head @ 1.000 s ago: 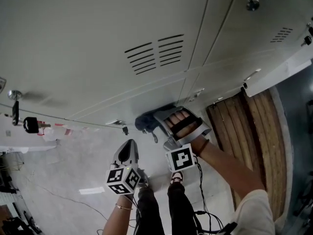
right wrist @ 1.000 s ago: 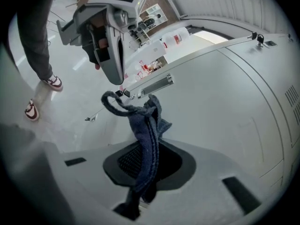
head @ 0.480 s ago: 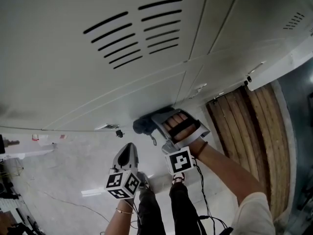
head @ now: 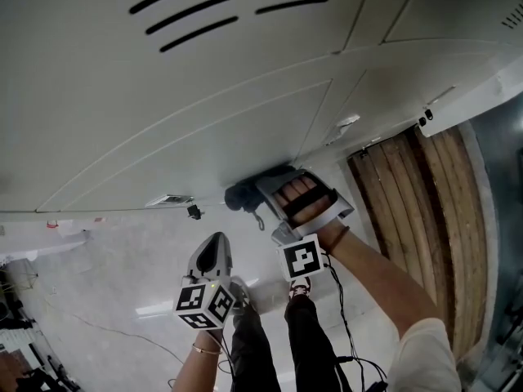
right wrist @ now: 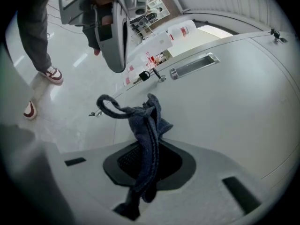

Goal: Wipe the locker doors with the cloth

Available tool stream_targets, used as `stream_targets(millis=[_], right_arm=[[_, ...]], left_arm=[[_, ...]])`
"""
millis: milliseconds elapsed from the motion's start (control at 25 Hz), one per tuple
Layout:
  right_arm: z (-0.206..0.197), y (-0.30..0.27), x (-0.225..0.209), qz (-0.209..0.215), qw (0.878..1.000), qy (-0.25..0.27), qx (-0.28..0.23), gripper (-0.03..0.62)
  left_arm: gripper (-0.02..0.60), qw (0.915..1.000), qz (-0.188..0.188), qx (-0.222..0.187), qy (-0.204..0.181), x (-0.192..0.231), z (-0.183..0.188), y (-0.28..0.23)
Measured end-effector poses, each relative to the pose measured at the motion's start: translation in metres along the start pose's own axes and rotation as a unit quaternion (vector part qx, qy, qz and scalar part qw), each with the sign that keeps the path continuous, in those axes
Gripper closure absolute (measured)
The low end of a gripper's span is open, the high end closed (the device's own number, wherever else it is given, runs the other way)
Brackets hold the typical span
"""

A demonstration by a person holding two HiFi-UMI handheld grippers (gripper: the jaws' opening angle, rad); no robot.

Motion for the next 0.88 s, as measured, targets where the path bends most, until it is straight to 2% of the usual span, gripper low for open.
stream_targets(millis=[880], right_arm=[[0.001, -0.036, 0.049, 0.036, 0.999, -0.001, 0.021, 0.549]], left_arm=[[0.572, 1.0000, -0.003, 0.005, -0.003, 0.008, -0.017, -0.008]])
Point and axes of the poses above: the fingertips, and each gripper's own axes: y backward along the fingers, x to its left, z out of its top, the point moved 4 cm from there along y, backward along the fingers, and after that the axes turned 4 degrees about y, right-handed, at the moved point
